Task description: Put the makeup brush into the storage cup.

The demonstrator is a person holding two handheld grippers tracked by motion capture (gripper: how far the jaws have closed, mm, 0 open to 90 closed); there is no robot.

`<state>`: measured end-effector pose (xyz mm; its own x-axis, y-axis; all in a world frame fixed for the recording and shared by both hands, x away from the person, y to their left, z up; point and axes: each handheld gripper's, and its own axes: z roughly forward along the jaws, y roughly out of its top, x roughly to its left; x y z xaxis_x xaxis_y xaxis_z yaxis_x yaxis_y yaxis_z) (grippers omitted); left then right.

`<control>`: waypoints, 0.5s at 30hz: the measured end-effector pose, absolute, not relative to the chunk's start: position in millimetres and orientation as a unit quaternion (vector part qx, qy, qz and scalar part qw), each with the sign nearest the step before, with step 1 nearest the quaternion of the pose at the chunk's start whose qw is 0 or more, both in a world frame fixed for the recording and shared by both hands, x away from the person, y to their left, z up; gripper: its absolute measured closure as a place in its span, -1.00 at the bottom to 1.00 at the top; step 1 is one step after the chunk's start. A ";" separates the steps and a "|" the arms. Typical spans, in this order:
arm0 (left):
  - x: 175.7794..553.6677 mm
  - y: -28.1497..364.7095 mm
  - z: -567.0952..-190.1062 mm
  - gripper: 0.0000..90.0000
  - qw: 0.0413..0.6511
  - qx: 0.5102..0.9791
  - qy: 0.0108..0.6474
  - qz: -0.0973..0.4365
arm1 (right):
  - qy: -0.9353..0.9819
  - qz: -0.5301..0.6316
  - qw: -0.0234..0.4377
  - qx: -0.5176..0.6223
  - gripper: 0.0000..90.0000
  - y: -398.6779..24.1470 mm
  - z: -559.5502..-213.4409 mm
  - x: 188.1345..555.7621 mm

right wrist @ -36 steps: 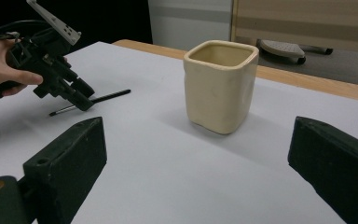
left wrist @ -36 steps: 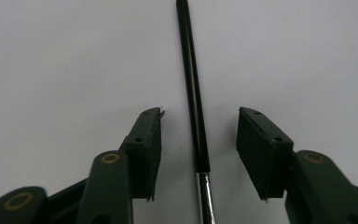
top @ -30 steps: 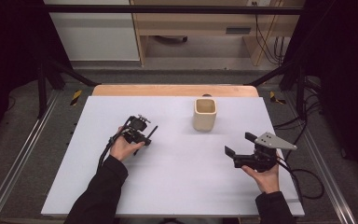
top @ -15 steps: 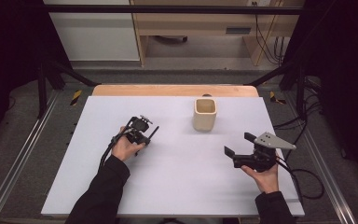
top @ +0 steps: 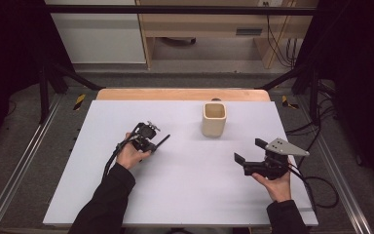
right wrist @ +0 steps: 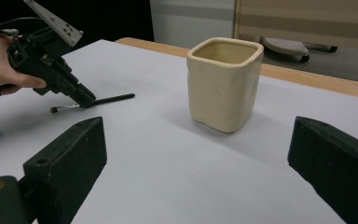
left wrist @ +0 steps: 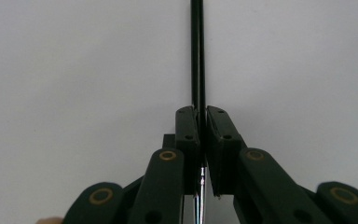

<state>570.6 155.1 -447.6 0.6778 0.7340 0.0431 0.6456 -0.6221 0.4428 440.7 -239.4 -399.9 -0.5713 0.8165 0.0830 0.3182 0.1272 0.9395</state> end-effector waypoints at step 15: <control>533.1 169.4 -414.9 0.87 0.269 0.888 0.350 0.127 | 0.715 0.524 0.240 0.396 -0.89 -236.2 -399.5 440.5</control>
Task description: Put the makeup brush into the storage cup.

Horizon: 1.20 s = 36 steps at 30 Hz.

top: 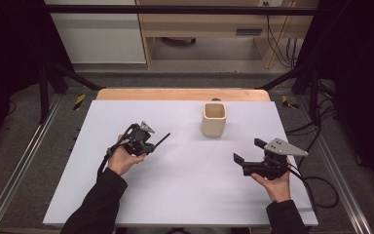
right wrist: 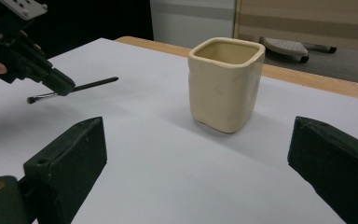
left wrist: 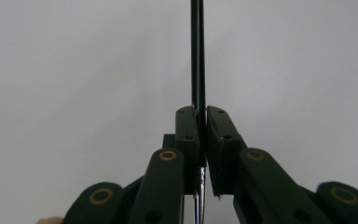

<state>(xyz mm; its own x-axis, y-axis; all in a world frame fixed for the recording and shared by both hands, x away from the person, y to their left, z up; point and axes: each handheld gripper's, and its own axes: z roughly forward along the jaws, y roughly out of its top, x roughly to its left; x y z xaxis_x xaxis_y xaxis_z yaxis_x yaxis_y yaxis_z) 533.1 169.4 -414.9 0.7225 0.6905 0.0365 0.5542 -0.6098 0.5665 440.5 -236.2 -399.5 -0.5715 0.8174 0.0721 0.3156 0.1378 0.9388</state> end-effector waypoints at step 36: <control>475.2 152.7 -395.5 0.87 0.354 0.893 0.262 0.089 | 0.748 0.508 0.233 0.359 -0.89 -203.4 -395.4 435.7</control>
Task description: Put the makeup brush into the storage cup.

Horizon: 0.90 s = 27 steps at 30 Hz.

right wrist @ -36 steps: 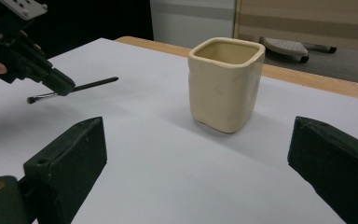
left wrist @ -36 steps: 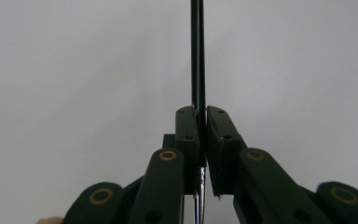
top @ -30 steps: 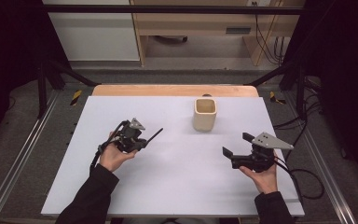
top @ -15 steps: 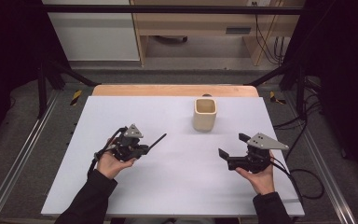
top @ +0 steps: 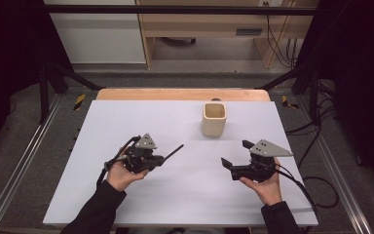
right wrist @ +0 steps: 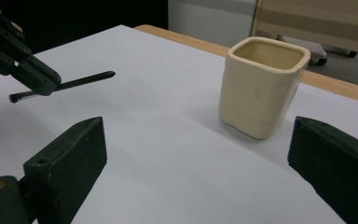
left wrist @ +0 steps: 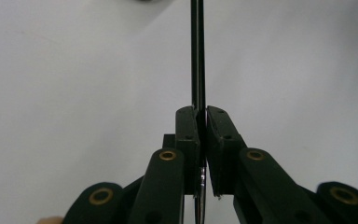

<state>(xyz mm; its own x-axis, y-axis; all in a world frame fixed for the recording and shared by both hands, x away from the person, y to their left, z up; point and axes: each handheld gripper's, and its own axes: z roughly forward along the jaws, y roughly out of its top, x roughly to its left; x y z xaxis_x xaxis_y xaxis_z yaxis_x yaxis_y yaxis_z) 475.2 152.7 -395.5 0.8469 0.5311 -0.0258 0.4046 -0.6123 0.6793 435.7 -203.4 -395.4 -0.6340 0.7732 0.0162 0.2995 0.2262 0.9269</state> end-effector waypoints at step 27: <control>462.8 121.4 -399.9 0.87 0.341 0.916 0.205 0.056 | 0.797 0.464 0.244 0.301 -0.89 -162.1 -390.4 433.9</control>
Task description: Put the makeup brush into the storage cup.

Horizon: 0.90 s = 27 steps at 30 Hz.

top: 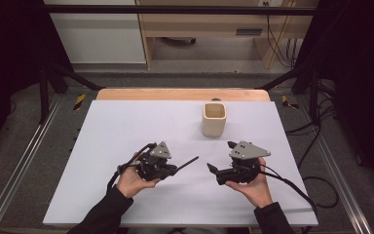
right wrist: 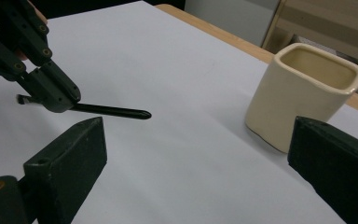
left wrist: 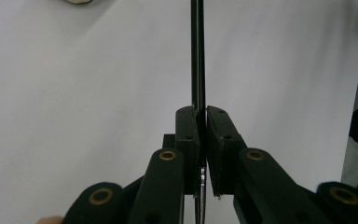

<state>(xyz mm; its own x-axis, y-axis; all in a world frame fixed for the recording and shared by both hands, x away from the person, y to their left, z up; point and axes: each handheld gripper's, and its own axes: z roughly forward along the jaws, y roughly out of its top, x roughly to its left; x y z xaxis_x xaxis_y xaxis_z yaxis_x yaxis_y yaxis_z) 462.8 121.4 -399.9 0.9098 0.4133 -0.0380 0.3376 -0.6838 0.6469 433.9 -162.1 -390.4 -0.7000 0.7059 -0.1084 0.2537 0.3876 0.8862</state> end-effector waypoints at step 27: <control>462.9 119.0 -401.7 0.87 0.328 0.924 0.195 0.031 | 0.865 0.385 0.239 0.213 -0.82 -119.6 -387.2 431.5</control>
<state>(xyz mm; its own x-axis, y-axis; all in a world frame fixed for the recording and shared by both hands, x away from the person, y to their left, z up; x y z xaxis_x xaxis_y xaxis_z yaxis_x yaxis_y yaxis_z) 462.9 119.0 -401.7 0.9219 0.3809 -0.0713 0.3408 -0.7092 0.6172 431.5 -119.6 -387.2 -0.7947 0.5529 -0.2505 0.1838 0.6125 0.7688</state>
